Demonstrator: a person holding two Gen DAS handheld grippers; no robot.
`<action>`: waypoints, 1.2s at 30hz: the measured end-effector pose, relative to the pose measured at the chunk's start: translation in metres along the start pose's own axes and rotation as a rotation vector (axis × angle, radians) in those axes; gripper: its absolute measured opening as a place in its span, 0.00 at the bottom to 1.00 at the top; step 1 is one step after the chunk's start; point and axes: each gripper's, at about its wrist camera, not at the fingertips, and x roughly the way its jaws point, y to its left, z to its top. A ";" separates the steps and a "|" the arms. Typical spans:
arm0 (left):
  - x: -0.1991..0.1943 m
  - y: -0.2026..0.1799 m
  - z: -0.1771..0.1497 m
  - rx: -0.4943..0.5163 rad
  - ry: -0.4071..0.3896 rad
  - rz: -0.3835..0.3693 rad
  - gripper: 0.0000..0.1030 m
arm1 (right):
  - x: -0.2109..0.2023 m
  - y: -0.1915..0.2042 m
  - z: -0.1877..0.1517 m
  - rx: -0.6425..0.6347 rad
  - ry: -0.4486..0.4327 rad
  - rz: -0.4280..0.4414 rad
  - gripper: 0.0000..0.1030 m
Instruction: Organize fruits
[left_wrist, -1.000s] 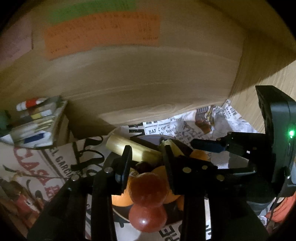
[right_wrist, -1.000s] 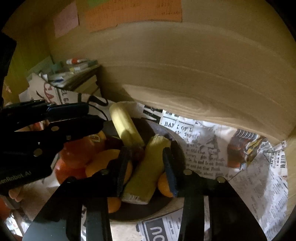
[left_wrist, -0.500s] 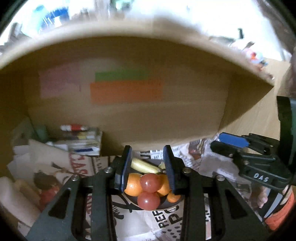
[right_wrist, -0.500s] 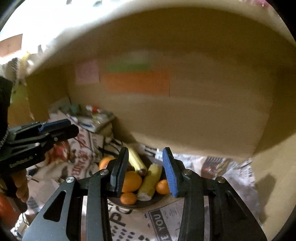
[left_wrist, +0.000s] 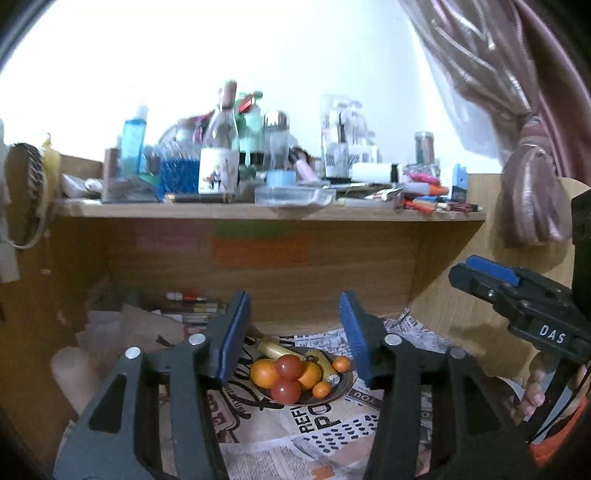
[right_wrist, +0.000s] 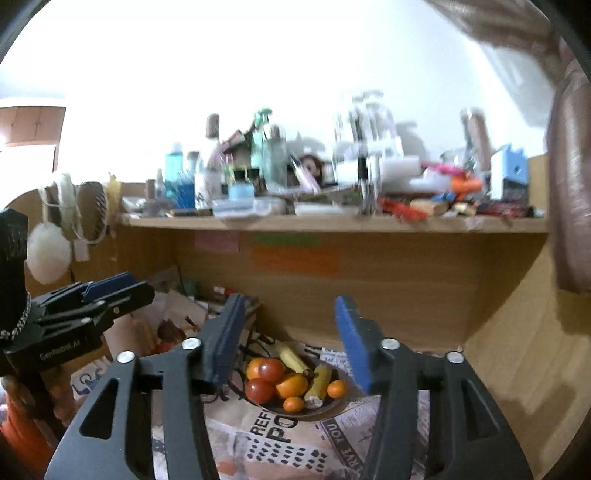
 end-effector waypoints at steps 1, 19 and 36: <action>-0.009 -0.003 0.000 0.005 -0.007 0.003 0.56 | -0.006 0.004 0.000 -0.001 -0.008 -0.001 0.54; -0.059 -0.013 -0.016 0.008 -0.056 0.069 0.95 | -0.042 0.023 -0.018 -0.009 -0.057 -0.071 1.00; -0.057 -0.014 -0.018 0.021 -0.054 0.075 0.98 | -0.041 0.024 -0.019 -0.008 -0.054 -0.070 1.00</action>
